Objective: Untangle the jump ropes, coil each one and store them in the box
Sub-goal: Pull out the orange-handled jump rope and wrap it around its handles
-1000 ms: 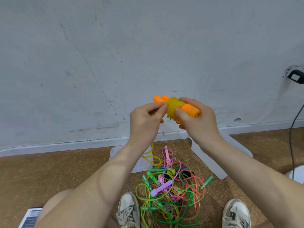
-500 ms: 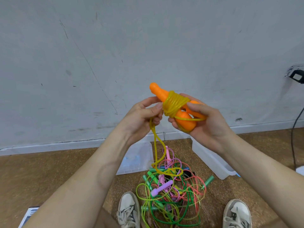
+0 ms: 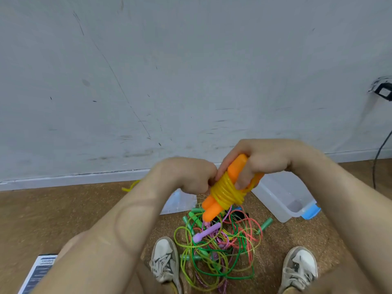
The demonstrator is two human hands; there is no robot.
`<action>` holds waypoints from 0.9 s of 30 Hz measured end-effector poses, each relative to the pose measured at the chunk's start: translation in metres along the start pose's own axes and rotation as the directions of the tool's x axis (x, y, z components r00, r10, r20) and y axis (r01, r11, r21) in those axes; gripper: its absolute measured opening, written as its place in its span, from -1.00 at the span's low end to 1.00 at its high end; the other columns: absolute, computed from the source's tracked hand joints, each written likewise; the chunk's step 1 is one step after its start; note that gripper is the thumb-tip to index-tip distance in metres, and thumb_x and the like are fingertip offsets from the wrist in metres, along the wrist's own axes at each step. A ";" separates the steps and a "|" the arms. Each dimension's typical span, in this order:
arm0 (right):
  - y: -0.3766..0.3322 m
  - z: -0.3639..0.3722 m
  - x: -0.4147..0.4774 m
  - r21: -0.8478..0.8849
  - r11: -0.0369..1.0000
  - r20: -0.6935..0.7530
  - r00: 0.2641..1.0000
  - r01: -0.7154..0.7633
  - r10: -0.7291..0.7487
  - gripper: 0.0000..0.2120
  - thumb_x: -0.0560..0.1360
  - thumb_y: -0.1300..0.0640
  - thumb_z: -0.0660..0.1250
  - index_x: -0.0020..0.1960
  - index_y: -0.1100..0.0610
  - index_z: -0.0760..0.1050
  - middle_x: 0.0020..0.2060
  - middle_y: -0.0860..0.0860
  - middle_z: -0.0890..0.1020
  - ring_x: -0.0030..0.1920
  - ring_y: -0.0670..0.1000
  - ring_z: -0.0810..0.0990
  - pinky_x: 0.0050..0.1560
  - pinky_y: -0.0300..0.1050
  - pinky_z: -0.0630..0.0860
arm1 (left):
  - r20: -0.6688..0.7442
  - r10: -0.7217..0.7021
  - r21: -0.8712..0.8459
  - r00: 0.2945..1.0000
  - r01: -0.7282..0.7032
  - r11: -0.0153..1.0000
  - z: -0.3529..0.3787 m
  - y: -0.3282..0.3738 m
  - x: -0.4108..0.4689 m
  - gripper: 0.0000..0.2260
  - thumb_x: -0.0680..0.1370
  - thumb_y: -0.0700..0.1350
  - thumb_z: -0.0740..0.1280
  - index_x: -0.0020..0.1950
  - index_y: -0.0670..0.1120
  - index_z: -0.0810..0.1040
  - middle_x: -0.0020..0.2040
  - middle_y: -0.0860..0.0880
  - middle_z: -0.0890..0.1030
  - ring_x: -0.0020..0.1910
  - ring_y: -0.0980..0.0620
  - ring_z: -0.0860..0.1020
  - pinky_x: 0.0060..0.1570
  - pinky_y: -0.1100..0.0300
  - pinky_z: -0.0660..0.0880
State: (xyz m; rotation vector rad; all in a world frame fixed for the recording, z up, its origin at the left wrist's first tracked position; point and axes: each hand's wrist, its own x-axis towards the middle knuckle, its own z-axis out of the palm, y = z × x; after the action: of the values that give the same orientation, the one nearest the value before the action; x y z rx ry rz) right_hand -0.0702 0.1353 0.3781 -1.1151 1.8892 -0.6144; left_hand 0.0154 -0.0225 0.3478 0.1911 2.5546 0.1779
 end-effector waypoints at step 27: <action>-0.004 0.054 0.024 0.374 0.689 -0.902 0.416 0.621 0.114 -0.65 0.42 0.39 0.41 0.07 0.01 0.58 -0.29 -0.18 0.65 -0.28 -0.17 0.58 -0.21 -0.26 0.58 | -0.354 -0.394 -0.820 0.848 -0.484 -0.305 -0.008 -0.013 -0.004 -0.77 0.59 -0.06 0.25 -0.26 -0.04 0.39 -0.41 0.03 0.39 -0.55 0.18 0.19 -0.56 0.37 0.11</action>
State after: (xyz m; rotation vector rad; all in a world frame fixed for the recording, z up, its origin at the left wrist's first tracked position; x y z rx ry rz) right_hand -0.0283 0.1129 0.3428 -0.5743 1.9101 -2.2967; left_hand 0.0125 -0.0365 0.3545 -0.5478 1.6928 2.7266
